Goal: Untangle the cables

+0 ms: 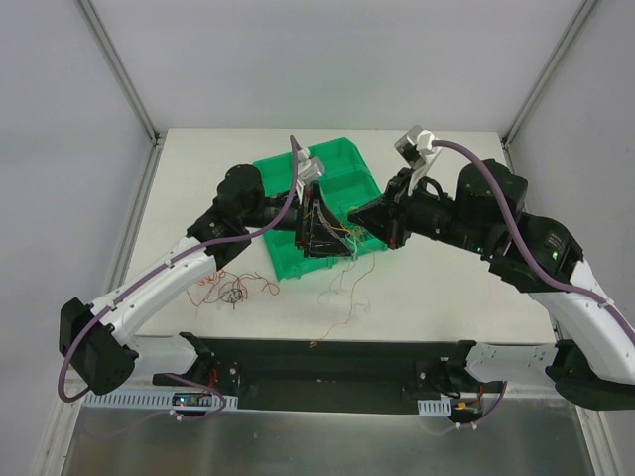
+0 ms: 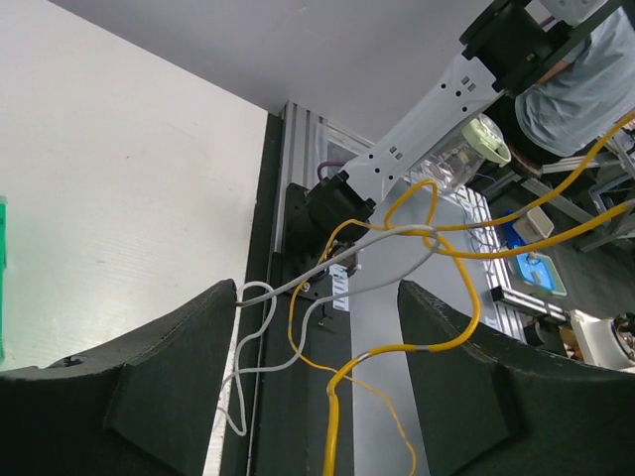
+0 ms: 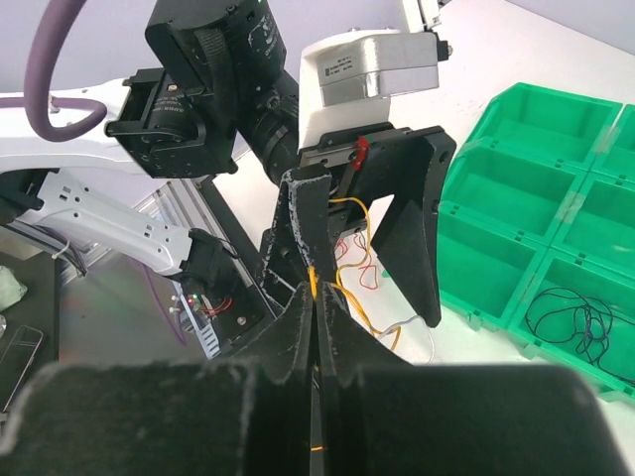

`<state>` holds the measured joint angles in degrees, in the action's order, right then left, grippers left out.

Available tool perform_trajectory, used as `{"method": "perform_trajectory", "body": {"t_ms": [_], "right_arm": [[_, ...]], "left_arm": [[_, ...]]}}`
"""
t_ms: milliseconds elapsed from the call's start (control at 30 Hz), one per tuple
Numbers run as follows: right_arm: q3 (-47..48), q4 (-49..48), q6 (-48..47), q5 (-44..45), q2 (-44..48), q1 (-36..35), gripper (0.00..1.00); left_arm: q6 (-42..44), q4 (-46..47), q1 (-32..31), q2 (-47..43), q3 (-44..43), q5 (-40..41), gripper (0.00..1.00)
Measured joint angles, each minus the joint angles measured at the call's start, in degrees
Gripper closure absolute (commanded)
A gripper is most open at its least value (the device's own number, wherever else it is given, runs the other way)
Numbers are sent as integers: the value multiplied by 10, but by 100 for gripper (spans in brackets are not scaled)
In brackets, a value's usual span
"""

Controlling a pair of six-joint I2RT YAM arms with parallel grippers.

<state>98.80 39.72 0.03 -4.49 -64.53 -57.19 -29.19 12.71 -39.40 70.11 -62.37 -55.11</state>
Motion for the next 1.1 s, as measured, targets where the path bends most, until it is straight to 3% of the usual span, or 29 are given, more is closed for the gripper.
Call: {"method": "perform_trajectory", "body": {"t_ms": [167, 267, 367, 467, 567, 767, 1100], "right_arm": [[0, 0, 0, -5, -2, 0, 100], [0, 0, 2, -5, -2, 0, 100], [0, 0, 4, -7, -2, 0, 100], [0, 0, 6, -8, -4, 0, 100], [0, -1, 8, -9, -7, 0, 100], [0, -4, 11, -9, -10, 0, 100], [0, -8, 15, -9, -11, 0, 100]], "left_arm": [[1, 0, 0, 1, 3, 17, 40], [2, 0, 0, 1, 3, 28, 27], [3, -1, 0, 1, 3, 48, 25], [3, -1, 0, 0, 5, 63, 26], [3, -1, -1, 0, 6, 68, 34], [19, -14, -4, -16, 23, 125, 24], [58, -27, -4, -49, 34, 170, 24]]}}
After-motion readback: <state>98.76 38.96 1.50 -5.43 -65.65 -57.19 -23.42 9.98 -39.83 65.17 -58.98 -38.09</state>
